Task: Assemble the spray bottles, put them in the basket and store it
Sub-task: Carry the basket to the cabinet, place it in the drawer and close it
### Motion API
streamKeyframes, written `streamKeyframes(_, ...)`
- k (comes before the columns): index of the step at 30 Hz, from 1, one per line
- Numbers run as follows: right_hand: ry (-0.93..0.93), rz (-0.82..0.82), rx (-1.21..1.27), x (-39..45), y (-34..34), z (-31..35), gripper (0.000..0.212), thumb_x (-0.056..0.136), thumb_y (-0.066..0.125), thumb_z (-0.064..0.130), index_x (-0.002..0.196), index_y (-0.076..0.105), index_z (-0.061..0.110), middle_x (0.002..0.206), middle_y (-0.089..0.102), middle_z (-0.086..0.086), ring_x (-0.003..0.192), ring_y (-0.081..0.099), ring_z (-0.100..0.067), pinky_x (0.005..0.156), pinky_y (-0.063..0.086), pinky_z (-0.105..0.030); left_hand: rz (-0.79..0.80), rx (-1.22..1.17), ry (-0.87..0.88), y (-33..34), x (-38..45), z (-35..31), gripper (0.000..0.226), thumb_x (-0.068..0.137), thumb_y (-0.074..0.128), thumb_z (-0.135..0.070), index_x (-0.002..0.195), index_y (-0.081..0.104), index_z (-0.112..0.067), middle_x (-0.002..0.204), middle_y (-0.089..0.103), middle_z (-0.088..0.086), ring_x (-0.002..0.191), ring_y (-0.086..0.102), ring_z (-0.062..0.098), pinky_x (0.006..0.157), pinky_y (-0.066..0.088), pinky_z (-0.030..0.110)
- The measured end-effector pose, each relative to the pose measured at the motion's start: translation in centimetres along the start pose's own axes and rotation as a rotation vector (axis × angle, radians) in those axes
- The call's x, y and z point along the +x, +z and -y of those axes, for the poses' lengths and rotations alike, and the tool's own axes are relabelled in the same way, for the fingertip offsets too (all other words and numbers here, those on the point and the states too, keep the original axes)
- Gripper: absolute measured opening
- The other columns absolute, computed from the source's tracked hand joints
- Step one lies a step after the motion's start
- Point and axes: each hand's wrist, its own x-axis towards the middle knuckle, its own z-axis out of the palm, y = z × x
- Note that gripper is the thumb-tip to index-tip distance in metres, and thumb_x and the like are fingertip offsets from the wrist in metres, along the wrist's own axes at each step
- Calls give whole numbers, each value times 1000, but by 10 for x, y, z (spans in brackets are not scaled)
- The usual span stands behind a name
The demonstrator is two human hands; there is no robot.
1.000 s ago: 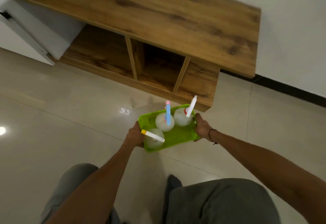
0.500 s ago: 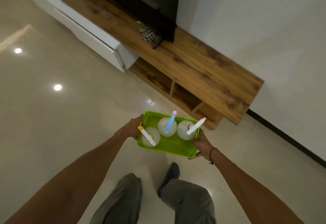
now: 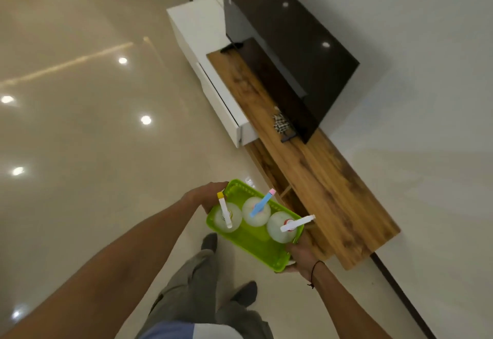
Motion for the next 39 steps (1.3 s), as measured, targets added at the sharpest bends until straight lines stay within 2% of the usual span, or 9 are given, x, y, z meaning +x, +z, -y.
streamKeyframes(5,-25,-4,-65,37,5,61,66,100,56,-1,131,43,57,132,62,-5,108,68,-44,66,62,-63,-45,-39,-16,-48,26,2,55,107,55,-16,160,38,-11,147,57,24,128,63,43,90,56,41)
streamKeyframes(8,-34,-43,-84,63,13,100,71,101,52,-1,149,33,48,137,61,-9,109,68,-46,66,62,-65,-78,-80,-9,-82,50,6,51,108,52,-15,158,41,-13,142,60,25,121,68,45,91,61,51)
streamKeyframes(18,-29,-74,-153,143,62,239,70,104,49,-1,155,26,40,145,55,-12,117,66,-48,71,59,-73,-180,-117,-17,-214,119,37,55,108,54,-19,161,40,-21,138,65,25,117,69,45,97,57,51)
streamKeyframes(23,-35,-51,-218,187,83,297,68,103,51,-3,153,28,37,149,53,-14,123,62,-46,76,59,-71,-246,-190,-49,-256,148,59,49,107,56,-22,155,46,-19,121,72,27,107,72,44,94,57,49)
streamKeyframes(27,-4,10,-311,227,95,335,66,105,53,0,157,29,33,148,53,-17,125,60,-48,82,57,-73,-262,-284,-106,-259,158,86,48,110,51,-20,156,41,-12,112,71,35,99,72,50,86,59,53)
streamKeyframes(30,-5,75,-405,260,100,361,73,105,54,2,161,21,35,150,50,-15,129,56,-50,74,61,-65,-304,-374,-133,-250,163,101,46,109,53,-14,152,42,-5,103,72,37,93,72,50,82,58,52)
streamKeyframes(32,-61,112,-519,288,103,374,75,103,56,0,163,20,28,150,51,-16,132,54,-49,87,56,-71,-316,-392,-160,-238,171,111,52,103,61,-7,152,41,-2,95,72,33,90,71,45,82,57,51)
streamKeyframes(35,-160,148,-659,330,109,383,71,100,64,3,161,28,15,152,52,-18,138,54,-40,110,48,-61,-346,-438,-212,-212,192,131,62,97,67,-2,151,38,0,90,71,30,92,71,46,80,54,48)
streamKeyframes(39,-133,173,-779,396,118,374,73,97,69,7,159,32,19,147,57,-13,134,57,-36,107,52,-55,-395,-520,-255,-169,239,160,47,103,61,-9,145,40,2,64,53,1,84,69,48,72,51,47)
